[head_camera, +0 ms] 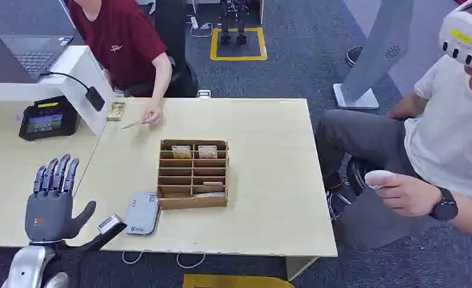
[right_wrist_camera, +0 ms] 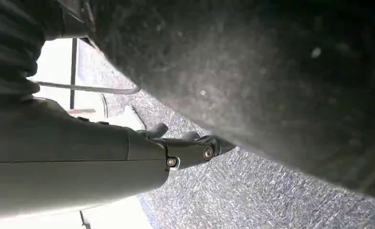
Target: Pass the card to the sensor for recognition and then transmit it.
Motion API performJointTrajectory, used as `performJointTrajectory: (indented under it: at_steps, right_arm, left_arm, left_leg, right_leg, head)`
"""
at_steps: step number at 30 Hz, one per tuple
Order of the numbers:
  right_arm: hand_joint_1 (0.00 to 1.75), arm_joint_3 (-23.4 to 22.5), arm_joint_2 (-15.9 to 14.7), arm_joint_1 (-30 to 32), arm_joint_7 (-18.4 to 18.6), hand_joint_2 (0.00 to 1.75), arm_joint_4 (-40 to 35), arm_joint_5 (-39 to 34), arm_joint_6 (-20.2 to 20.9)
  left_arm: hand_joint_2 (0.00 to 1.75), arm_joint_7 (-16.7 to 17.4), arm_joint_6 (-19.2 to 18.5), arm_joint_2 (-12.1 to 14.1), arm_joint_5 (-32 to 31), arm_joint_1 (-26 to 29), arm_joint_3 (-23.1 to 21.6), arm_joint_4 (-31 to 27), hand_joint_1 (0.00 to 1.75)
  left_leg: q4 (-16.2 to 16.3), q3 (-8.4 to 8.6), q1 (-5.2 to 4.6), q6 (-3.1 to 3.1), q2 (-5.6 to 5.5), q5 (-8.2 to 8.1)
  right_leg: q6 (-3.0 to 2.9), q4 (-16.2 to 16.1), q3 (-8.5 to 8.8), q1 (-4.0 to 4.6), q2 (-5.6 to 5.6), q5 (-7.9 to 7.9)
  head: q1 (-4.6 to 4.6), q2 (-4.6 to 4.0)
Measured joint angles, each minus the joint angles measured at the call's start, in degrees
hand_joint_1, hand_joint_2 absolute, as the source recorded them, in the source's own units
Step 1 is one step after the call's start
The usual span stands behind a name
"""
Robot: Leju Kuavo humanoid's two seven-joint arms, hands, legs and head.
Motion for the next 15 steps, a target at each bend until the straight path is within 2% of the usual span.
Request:
performJointTrajectory:
  at_steps: [15]
  right_arm:
    - [0.0,0.6,0.4,0.0,0.6,1.75,0.0,0.4,-0.3]
  left_arm:
    - [1.75,0.0,0.1,0.1,0.9,0.9,1.3,0.0,0.0]
  left_leg:
    - [0.0,-0.01,0.0,0.0,0.0,0.0]
  right_leg:
    - [-0.01,0.0,-0.01,0.0,0.0,0.01]
  head:
    - [0.0,0.0]
